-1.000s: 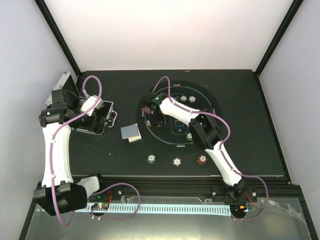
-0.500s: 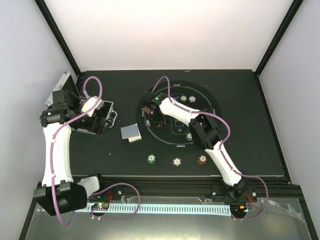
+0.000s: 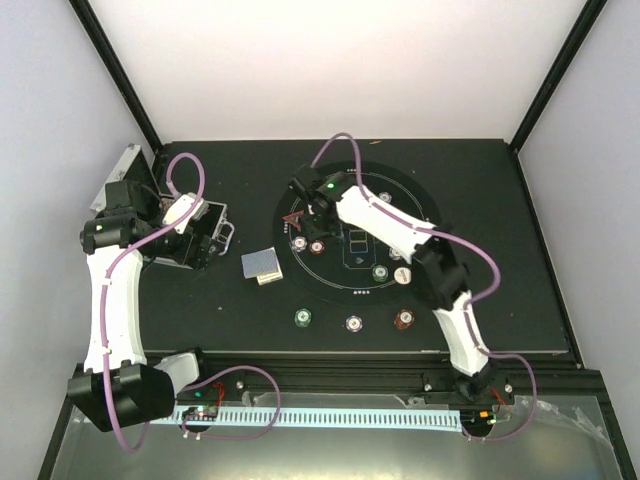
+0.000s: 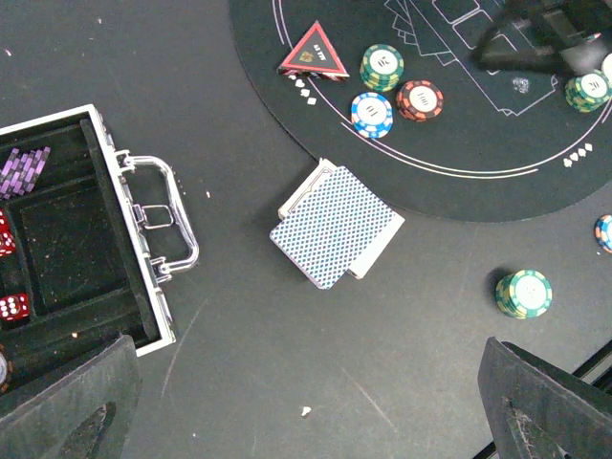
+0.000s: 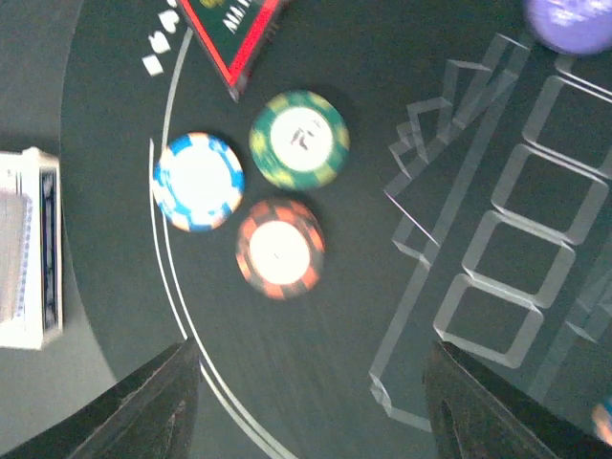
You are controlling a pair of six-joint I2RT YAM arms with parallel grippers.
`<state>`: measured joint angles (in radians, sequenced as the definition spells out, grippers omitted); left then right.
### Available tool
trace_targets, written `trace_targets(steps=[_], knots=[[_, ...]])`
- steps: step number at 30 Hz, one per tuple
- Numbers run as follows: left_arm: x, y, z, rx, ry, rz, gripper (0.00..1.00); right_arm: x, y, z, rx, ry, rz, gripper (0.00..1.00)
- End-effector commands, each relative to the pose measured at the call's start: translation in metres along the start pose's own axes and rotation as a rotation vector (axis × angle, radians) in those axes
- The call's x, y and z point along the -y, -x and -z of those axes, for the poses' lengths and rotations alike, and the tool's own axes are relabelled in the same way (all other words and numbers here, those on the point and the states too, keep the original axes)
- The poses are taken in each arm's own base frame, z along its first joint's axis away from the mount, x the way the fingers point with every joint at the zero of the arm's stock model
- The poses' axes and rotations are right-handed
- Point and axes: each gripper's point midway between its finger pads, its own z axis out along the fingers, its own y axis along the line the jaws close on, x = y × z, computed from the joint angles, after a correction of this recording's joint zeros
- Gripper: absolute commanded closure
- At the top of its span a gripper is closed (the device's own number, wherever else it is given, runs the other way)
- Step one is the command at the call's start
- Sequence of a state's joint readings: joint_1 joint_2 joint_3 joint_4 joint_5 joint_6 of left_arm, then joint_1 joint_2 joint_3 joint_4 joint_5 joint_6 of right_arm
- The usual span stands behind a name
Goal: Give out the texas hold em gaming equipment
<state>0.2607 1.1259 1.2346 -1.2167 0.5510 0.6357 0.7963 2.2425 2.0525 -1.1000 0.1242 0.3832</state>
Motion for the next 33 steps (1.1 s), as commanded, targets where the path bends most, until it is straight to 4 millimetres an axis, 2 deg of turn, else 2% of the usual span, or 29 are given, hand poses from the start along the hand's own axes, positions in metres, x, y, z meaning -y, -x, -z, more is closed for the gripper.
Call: trace_targets(steps=[1, 3, 6, 8, 10, 15, 22, 28, 33], knots=[[0.004, 0.006, 0.006, 0.035, -0.005, -0.013, 0.01, 0.027, -0.024, 0.063, 0.068, -0.038, -0.024, 0.33], [0.005, 0.005, 0.004, 0.036, -0.013, -0.012, 0.01, 0.038, -0.05, 0.081, 0.081, -0.028, -0.058, 0.29], [0.007, 0.004, 0.002, 0.039, -0.026, -0.007, 0.01, 0.056, -0.096, 0.088, 0.069, -0.027, -0.111, 0.22], [0.008, 0.003, 0.002, 0.043, -0.033, -0.007, 0.01, 0.07, -0.137, 0.078, 0.022, -0.05, -0.136, 0.22], [0.009, 0.003, 0.001, 0.045, -0.036, -0.009, 0.01, 0.082, -0.169, 0.073, -0.004, -0.067, -0.173, 0.21], [0.008, 0.006, 0.002, 0.051, -0.039, -0.012, 0.01, 0.094, -0.221, 0.061, -0.053, -0.053, -0.238, 0.19], [0.008, 0.009, 0.003, 0.062, -0.04, -0.017, 0.01, 0.101, -0.251, 0.046, -0.084, -0.059, -0.282, 0.18], [0.007, 0.009, 0.002, 0.059, -0.039, -0.015, 0.01, 0.101, -0.256, 0.036, -0.099, -0.066, -0.283, 0.19], [0.006, 0.008, 0.002, 0.053, -0.031, -0.018, 0.01, 0.1, -0.263, 0.025, -0.124, -0.066, -0.288, 0.25]])
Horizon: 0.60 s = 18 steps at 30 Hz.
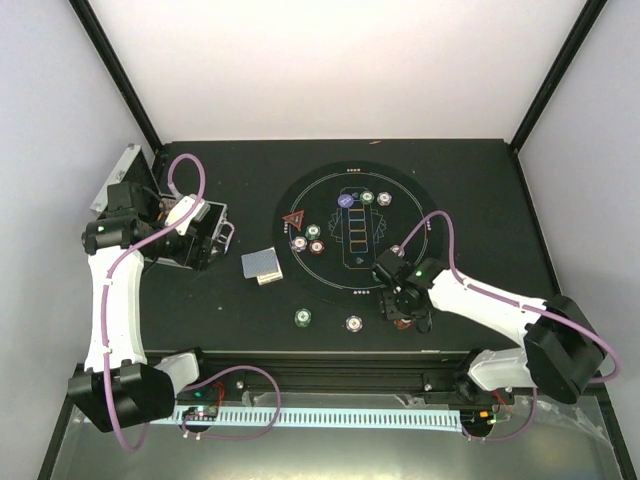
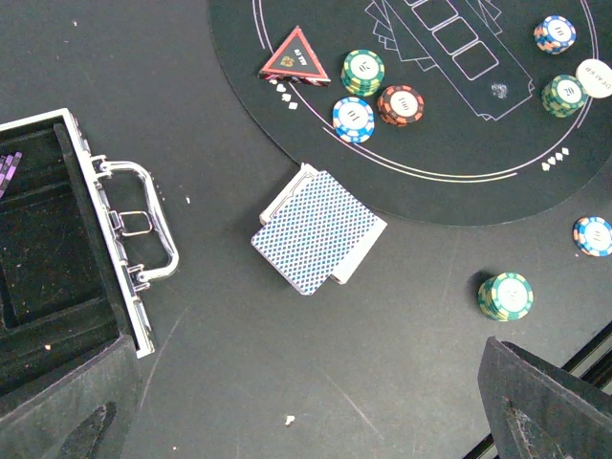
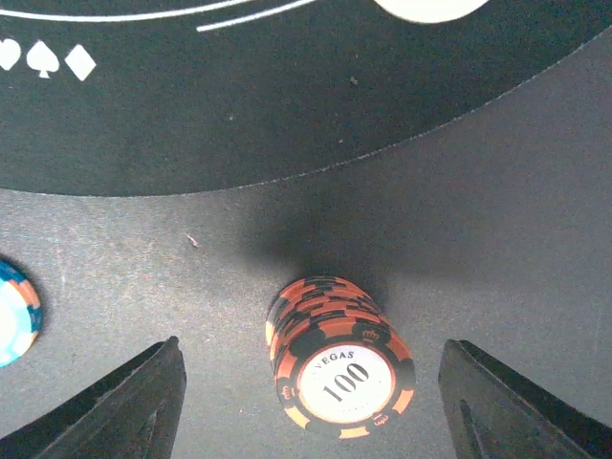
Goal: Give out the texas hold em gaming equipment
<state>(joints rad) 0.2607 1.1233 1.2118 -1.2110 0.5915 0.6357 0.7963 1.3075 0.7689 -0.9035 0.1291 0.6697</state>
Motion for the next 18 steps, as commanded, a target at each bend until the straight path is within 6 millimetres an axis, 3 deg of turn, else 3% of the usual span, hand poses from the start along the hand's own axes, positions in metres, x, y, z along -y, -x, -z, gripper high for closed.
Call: trace_targets(steps=[1, 18], knots=[[-0.001, 0.01, 0.006, 0.038, 0.009, -0.028, 0.01, -0.003, -0.001, -0.009, 0.003, 0.013, -0.023, 0.26], [-0.001, 0.01, 0.007, 0.035, 0.014, -0.025, 0.01, 0.002, -0.008, -0.023, -0.019, -0.019, -0.037, 0.43]])
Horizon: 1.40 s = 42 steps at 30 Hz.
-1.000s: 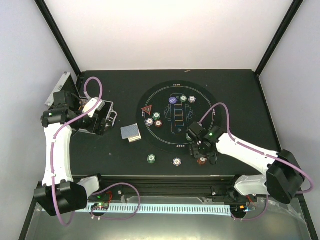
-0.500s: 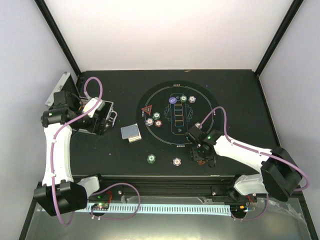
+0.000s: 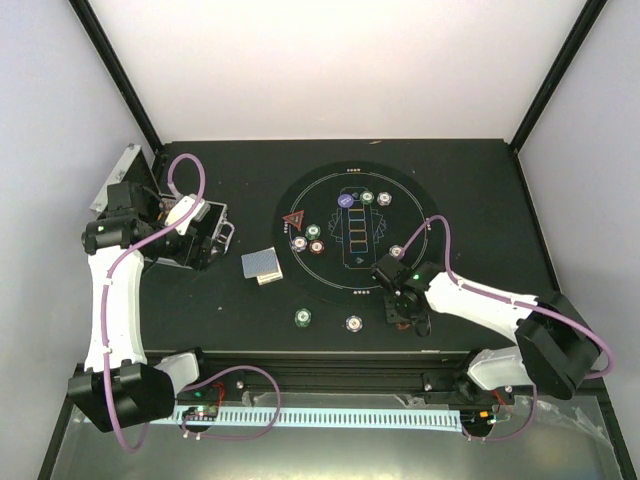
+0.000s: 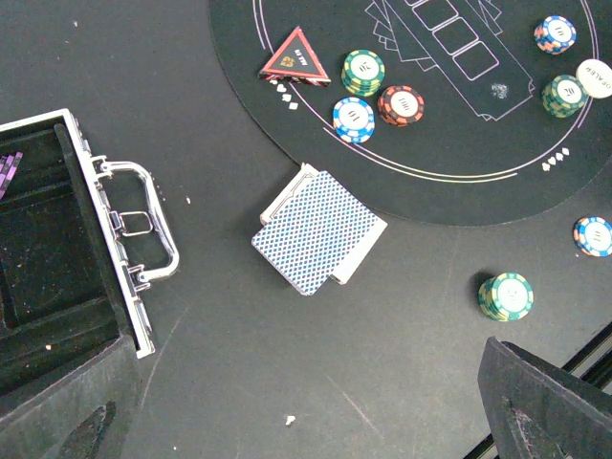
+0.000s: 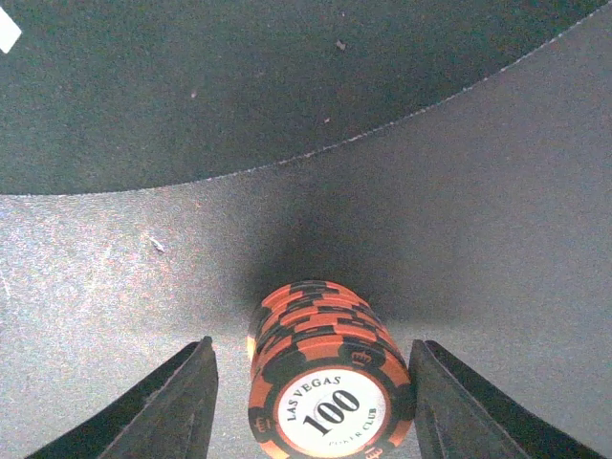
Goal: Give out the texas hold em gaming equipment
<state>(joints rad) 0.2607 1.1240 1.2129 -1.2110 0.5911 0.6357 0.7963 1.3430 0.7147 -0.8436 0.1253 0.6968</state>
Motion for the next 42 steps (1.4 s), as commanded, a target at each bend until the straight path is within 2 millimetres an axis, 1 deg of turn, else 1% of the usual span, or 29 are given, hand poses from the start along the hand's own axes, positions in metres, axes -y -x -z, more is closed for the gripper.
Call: trace_targets(steps=[1, 9, 20, 26, 31, 33, 36, 39, 42], knots=[[-0.001, 0.01, 0.007, 0.035, 0.013, -0.025, 0.01, 0.0, 0.0, -0.004, 0.006, -0.003, -0.013, 0.45], [-0.002, 0.011, 0.008, 0.037, 0.018, -0.025, 0.01, 0.0, 0.0, -0.004, 0.004, -0.008, -0.011, 0.52], [-0.004, 0.009, 0.007, 0.029, 0.028, -0.028, 0.01, 0.004, -0.001, -0.008, -0.005, -0.041, -0.013, 0.53], [-0.004, 0.01, 0.007, 0.032, 0.027, -0.03, 0.01, 0.003, 0.003, 0.0, 0.016, -0.025, -0.025, 0.65], [-0.004, 0.01, 0.006, 0.034, 0.021, -0.026, 0.01, 0.002, 0.008, 0.013, 0.038, -0.018, -0.027, 0.77], [-0.004, 0.01, 0.005, 0.033, 0.019, -0.025, 0.01, 0.001, 0.012, 0.019, 0.047, -0.015, -0.028, 0.79], [-0.004, 0.012, 0.006, 0.036, 0.02, -0.026, 0.01, -0.002, 0.022, 0.034, 0.079, -0.005, -0.026, 0.81], [-0.004, 0.012, 0.006, 0.037, 0.019, -0.025, 0.01, 0.0, 0.039, 0.05, 0.121, -0.024, -0.011, 0.81], [-0.004, 0.011, 0.005, 0.035, 0.014, -0.019, 0.01, 0.005, 0.064, 0.061, 0.148, -0.042, -0.013, 0.81]])
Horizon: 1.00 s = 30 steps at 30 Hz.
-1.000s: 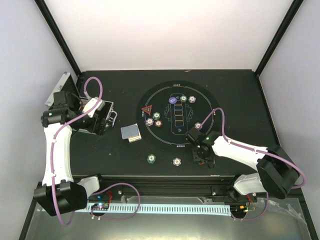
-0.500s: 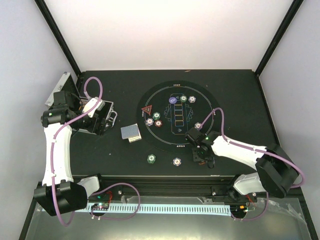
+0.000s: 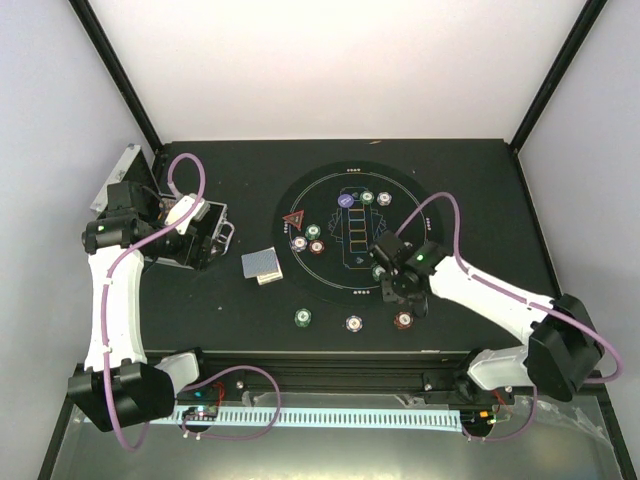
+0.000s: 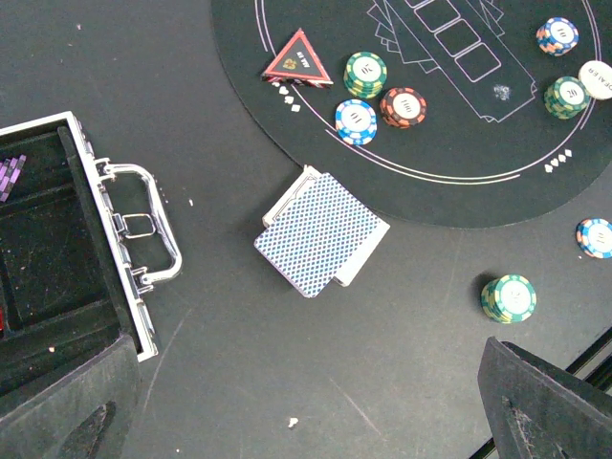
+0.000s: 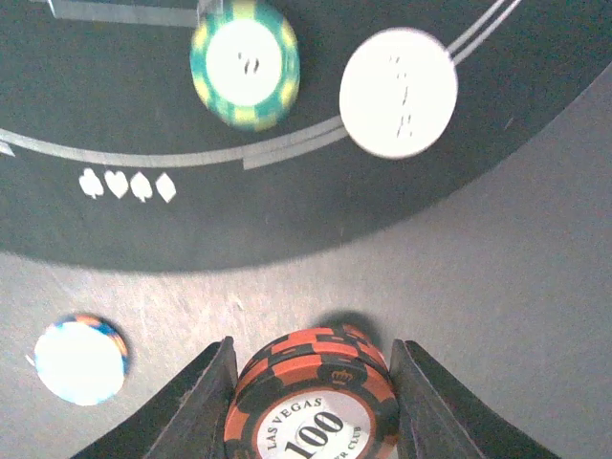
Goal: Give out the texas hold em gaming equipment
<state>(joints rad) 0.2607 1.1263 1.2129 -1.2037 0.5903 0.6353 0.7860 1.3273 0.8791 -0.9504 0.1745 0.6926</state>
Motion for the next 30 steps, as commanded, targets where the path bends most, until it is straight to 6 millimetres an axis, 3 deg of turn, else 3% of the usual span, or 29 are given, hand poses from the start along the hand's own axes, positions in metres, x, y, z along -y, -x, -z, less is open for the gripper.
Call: trace_targets(steps=[1, 7, 17, 24, 30], knots=[[-0.002, 0.01, 0.005, 0.031, 0.009, -0.015, 0.01, 0.012, 0.043, 0.02, 0.077, -0.044, 0.001, 0.81], [-0.002, 0.01, 0.004, 0.034, 0.005, -0.001, 0.01, 0.027, 0.134, 0.03, 0.151, -0.047, -0.051, 0.82], [-0.009, 0.005, -0.002, 0.007, 0.013, 0.015, 0.01, 0.058, 0.26, -0.015, 0.159, -0.073, -0.141, 0.84], [-0.013, 0.003, -0.006, -0.01, 0.014, 0.018, 0.01, 0.08, 0.308, -0.07, 0.116, -0.084, -0.202, 0.85], [-0.01, 0.011, -0.005, 0.027, -0.005, 0.017, 0.01, 0.082, 0.322, -0.11, 0.093, -0.088, -0.209, 0.85]])
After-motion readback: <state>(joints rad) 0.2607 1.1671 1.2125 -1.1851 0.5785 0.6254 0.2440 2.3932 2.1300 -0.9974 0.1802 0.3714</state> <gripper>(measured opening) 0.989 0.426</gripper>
